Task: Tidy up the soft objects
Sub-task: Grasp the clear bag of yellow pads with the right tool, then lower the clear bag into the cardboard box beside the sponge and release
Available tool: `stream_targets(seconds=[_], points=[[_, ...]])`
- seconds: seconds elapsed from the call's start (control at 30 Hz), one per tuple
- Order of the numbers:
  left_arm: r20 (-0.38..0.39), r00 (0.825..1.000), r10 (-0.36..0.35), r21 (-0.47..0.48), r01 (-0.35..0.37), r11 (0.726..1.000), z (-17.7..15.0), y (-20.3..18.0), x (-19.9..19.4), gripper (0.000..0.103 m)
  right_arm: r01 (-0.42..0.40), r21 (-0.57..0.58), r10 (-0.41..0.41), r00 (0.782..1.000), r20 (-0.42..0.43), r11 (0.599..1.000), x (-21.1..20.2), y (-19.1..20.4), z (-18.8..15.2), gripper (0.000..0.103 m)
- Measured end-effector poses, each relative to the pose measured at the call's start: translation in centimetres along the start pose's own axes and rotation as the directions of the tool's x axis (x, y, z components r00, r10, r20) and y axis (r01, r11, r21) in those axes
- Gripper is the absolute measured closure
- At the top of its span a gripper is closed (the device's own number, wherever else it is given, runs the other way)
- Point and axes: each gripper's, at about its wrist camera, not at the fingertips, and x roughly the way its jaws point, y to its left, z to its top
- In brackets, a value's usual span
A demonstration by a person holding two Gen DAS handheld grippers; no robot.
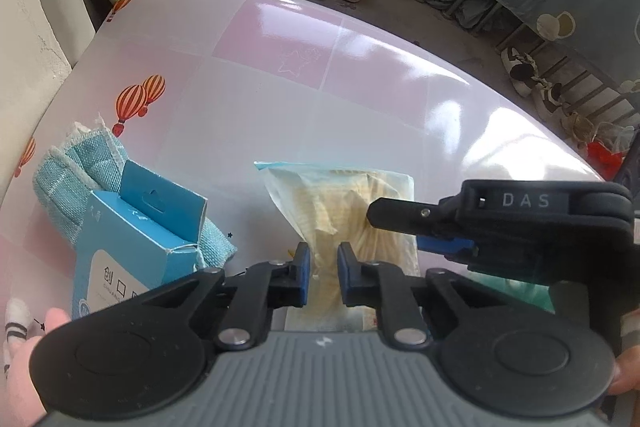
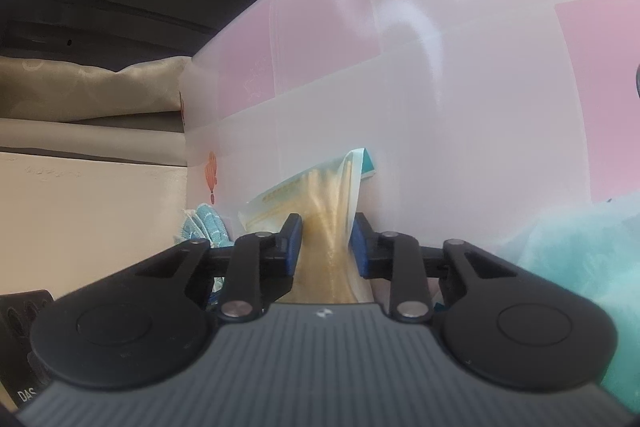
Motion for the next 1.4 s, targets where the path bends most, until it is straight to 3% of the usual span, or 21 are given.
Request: stream_targets(seconds=[0.27,0.47,0.57,0.73,0.87,1.07,1.13,1.27,1.4], points=[[0.129,0.992,-0.002,0.066,-0.007,0.998,-0.2,-2.1,-6.0,0.089,-0.077,-0.049,0.080,0.994,0.078,0.996,-4.0,2.8,-0.7,0.083],[0.229,0.972,-0.056,0.158,0.020,0.987,-2.0,-6.2,-12.7,0.089,-0.144,-0.122,0.163,0.973,0.161,0.982,-11.7,5.1,-2.5,0.083],[0.239,0.964,-0.115,0.222,0.061,0.973,-3.8,-9.5,-15.1,0.090,-0.163,-0.143,0.191,0.958,0.215,0.976,-16.7,4.5,-4.1,0.083],[0.194,0.956,-0.222,0.350,0.143,0.926,-7.4,-16.7,-16.2,0.090,-0.170,-0.106,0.195,0.930,0.312,0.980,-25.6,-0.7,-7.4,0.084],[0.120,0.952,-0.282,0.432,0.206,0.878,-10.1,-22.8,-14.5,0.090,-0.119,-0.048,0.129,0.911,0.393,0.992,-31.5,-6.6,-9.8,0.084],[0.048,0.952,-0.304,0.507,0.239,0.828,-12.9,-30.9,-10.2,0.089,-0.082,0.076,0.037,0.882,0.470,0.994,-37.1,-15.9,-11.1,0.084],[0.044,0.953,-0.300,0.514,0.236,0.825,-13.3,-32.7,-8.5,0.087,-0.069,0.103,0.011,0.874,0.486,0.992,-37.7,-18.2,-10.7,0.084],[0.065,0.959,-0.276,0.486,0.211,0.848,-12.9,-33.6,-6.7,0.079,-0.024,0.126,-0.043,0.863,0.503,0.992,-37.7,-21.7,-8.4,0.087],[0.104,0.965,-0.240,0.476,0.163,0.864,-11.9,-32.4,-6.2,0.074,0.088,0.127,-0.141,0.856,0.497,0.988,-36.0,-23.7,-5.5,0.087]])
